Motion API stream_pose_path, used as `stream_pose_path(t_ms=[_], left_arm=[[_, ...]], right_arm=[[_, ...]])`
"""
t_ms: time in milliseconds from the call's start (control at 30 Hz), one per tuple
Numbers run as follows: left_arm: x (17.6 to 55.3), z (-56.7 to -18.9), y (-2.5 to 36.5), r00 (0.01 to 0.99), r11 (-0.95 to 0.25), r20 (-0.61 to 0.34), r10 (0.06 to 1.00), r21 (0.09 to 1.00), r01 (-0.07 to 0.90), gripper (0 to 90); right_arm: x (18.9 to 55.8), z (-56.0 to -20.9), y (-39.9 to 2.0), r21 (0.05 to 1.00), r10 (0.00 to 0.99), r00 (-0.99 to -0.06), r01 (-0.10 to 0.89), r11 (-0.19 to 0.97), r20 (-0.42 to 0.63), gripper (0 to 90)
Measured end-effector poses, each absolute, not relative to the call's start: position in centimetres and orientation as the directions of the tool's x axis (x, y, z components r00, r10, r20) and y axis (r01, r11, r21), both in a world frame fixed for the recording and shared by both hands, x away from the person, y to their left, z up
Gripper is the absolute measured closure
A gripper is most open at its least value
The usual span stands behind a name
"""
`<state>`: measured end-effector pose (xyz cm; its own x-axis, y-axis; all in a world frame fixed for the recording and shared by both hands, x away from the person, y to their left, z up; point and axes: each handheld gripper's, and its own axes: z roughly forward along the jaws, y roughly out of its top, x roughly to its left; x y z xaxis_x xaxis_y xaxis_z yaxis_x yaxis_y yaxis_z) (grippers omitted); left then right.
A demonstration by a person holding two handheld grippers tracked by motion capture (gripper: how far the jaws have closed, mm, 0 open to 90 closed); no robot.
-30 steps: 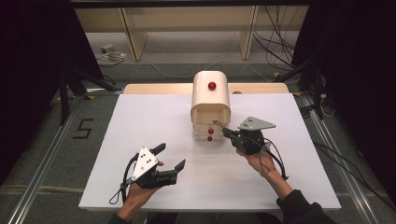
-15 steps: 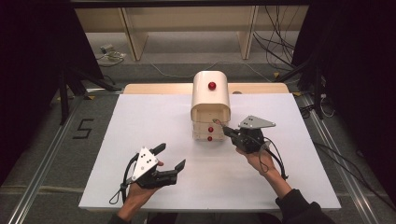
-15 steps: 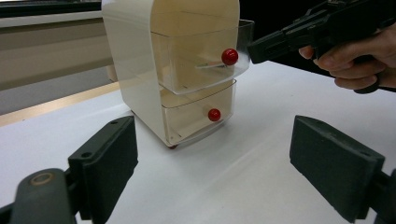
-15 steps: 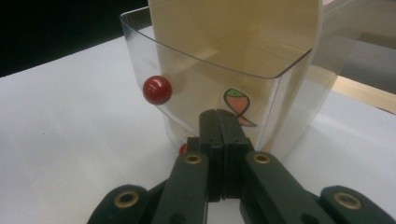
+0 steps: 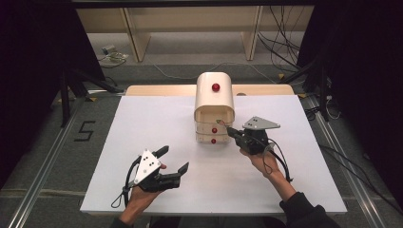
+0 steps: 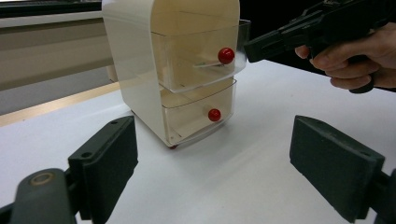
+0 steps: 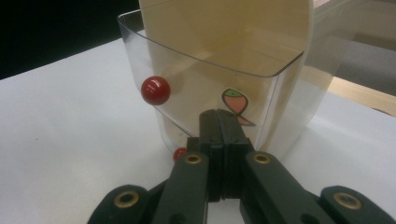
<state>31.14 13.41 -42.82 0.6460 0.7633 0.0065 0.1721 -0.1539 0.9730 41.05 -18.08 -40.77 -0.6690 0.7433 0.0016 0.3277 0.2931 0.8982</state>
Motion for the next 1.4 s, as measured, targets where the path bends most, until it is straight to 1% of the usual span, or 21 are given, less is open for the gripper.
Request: stream_pose_path(t_ms=[1400], left_arm=[[31.2, -42.8, 13.5, 0.641, -0.147, 0.003, 0.767, 0.974, 0.171, 14.7]], right_arm=[[42.2, -41.0, -18.0, 0.907, 0.774, -0.633, 0.336, 0.253, 0.018, 90.0]])
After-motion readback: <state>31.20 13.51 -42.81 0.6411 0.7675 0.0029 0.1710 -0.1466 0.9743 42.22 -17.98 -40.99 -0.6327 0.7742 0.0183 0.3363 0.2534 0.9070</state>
